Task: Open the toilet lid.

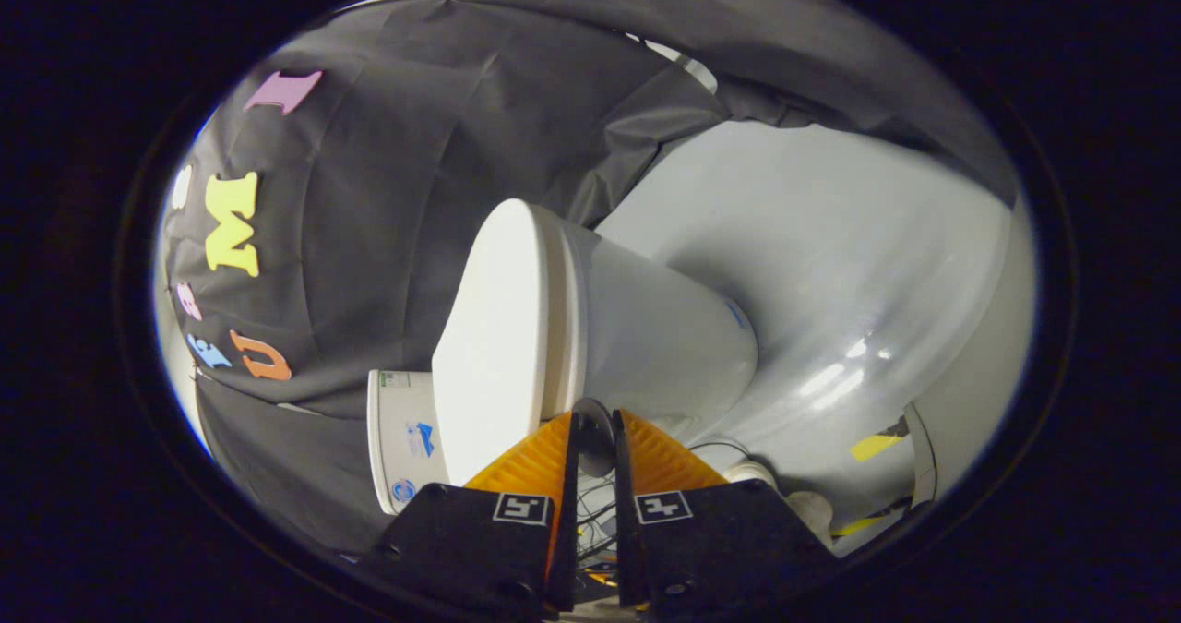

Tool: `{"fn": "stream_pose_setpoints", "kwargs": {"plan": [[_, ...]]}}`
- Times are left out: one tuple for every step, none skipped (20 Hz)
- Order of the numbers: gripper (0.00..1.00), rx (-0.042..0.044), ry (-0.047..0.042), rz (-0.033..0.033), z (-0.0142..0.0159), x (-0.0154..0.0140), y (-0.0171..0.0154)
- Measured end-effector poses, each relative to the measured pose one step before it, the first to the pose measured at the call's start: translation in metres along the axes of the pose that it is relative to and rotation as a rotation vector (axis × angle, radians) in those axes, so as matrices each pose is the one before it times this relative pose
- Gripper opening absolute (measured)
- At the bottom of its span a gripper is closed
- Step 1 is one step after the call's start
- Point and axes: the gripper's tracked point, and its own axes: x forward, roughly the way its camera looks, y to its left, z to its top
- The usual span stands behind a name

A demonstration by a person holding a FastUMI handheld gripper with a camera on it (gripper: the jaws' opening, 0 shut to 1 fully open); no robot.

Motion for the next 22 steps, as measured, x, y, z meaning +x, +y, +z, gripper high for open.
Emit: {"fn": "stream_pose_setpoints", "kwargs": {"plan": [[0.20, 0.00145, -0.00234, -0.00396, 0.00210, -0.00242, 0.00115], [0.18, 0.00375, 0.00234, -0.00601, 0.00006, -0.00034, 0.00117], [0.17, -0.00887, 0.00331, -0.01434, -0.00067, 0.00004, 0.00030], [0.17, -0.03085, -0.00273, -0.01420, -0.00185, 0.00052, 0.00079], [0.17, -0.02692, -0.00195, -0.01737, -0.00006, 0.00003, 0.00168], [0.17, -0.01979, -0.00174, -0.00533, 0.00291, -0.00488, 0.00477], [0.16, -0.00875, -0.00474, 0.00624, 0.00347, -0.00318, 0.00488], [0.14, 0.00157, 0.00005, 0.00334, 0.00072, -0.00312, 0.00215], [0.12, 0.01171, -0.00335, 0.00699, 0.00187, -0.00213, 0.00136], [0.12, 0.01834, -0.00304, 0.01794, 0.00010, -0.00187, 0.00288], [0.12, 0.01857, -0.00693, 0.01649, 0.00153, -0.00109, 0.00233], [0.12, 0.00890, -0.00604, 0.01581, -0.00014, -0.00189, 0.00314], [0.12, -0.01201, -0.00692, 0.01022, -0.00005, -0.00104, 0.00295], [0.11, -0.01260, -0.00326, 0.00215, -0.00189, -0.00019, 0.00183], [0.11, -0.00507, -0.00044, 0.00149, -0.00007, -0.00099, 0.00204], [0.12, 0.00066, -0.00009, 0.00024, 0.00100, -0.00137, 0.00305], [0.12, -0.00460, -0.00217, -0.00024, 0.00202, 0.00016, 0.00186], [0.12, -0.00483, 0.00015, 0.00124, 0.00014, -0.00123, 0.00149], [0.12, -0.00524, -0.00351, 0.00416, 0.00148, -0.00127, 0.00330], [0.12, -0.00325, -0.00200, 0.00448, 0.00131, -0.00352, 0.00341], [0.11, -0.00474, -0.00306, 0.00989, 0.00197, -0.00286, 0.00573], [0.11, -0.00250, -0.00221, 0.00636, -0.00052, -0.00201, 0.00584]]}}
